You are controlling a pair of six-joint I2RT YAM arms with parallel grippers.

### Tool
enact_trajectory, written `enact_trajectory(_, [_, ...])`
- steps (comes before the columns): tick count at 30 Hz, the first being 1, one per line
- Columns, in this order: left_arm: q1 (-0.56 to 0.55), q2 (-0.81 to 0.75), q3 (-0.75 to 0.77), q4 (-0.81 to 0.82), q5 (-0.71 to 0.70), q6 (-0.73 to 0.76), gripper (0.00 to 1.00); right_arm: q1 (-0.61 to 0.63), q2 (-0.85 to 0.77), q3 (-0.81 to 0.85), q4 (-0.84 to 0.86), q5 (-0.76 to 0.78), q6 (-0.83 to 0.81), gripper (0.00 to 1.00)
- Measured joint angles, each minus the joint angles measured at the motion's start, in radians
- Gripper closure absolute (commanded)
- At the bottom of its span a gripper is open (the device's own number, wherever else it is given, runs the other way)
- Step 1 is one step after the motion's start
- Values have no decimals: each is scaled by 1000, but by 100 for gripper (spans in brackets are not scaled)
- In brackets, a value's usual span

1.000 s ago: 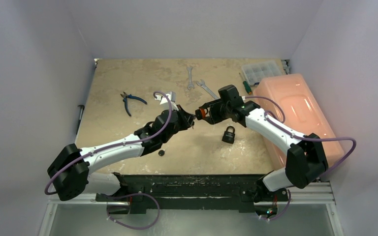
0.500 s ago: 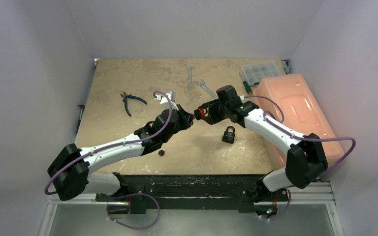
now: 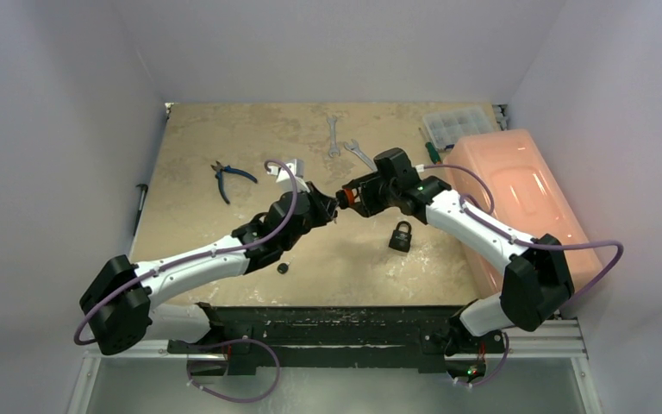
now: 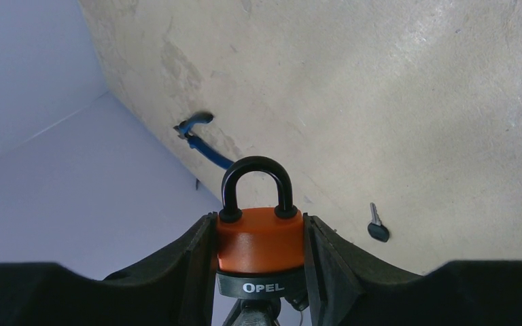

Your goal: Unlock with the key

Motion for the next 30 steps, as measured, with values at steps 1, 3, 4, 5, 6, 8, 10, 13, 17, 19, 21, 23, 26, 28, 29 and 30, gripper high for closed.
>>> enact_trajectory(1, [0, -3, 0, -1, -2, 0, 100, 2, 0, 2, 1, 2, 0, 100])
enact_trajectory(3, [0, -9, 0, -4, -6, 0, 100, 4, 0, 6, 2, 2, 0, 100])
enact_trajectory(4, [0, -11, 0, -6, -7, 0, 100, 5, 0, 7, 2, 2, 0, 100])
enact_trajectory(5, [0, -13, 0, -7, -8, 0, 100, 5, 0, 7, 3, 2, 0, 100])
enact_trajectory(6, [0, -13, 0, -7, -8, 0, 100, 6, 0, 7, 3, 2, 0, 100])
enact_trajectory(8, [0, -14, 0, -10, -8, 0, 100, 9, 0, 7, 3, 5, 0, 100])
enact_trajectory(10, [0, -18, 0, -13, -8, 1, 100, 10, 0, 7, 3, 5, 0, 100])
enact_trajectory(13, [0, -24, -1, -14, -8, 12, 100, 13, 0, 16, -4, 6, 0, 100])
enact_trajectory(17, [0, -41, -1, -14, -5, 55, 100, 16, 0, 30, -10, 5, -4, 100])
enact_trajectory(19, [0, -52, -6, -11, 5, 82, 100, 18, 0, 33, -10, 5, -4, 100])
enact_trajectory(21, [0, -69, -25, 4, 13, 104, 100, 24, 0, 34, -10, 2, -6, 100])
enact_trajectory(23, [0, -94, -50, 16, 21, 131, 100, 32, 0, 34, -11, -3, -8, 100])
enact_trajectory(26, [0, -124, -71, 23, 36, 173, 100, 42, 0, 34, -11, -8, -10, 100])
enact_trajectory(28, [0, -138, -82, 29, 44, 203, 100, 44, 0, 35, -11, -11, -11, 100])
enact_trajectory(29, [0, -142, -86, 31, 46, 213, 100, 46, 0, 37, -13, -12, -12, 100])
enact_trajectory(30, [0, -145, -89, 33, 49, 223, 100, 48, 0, 38, -15, -12, -13, 100])
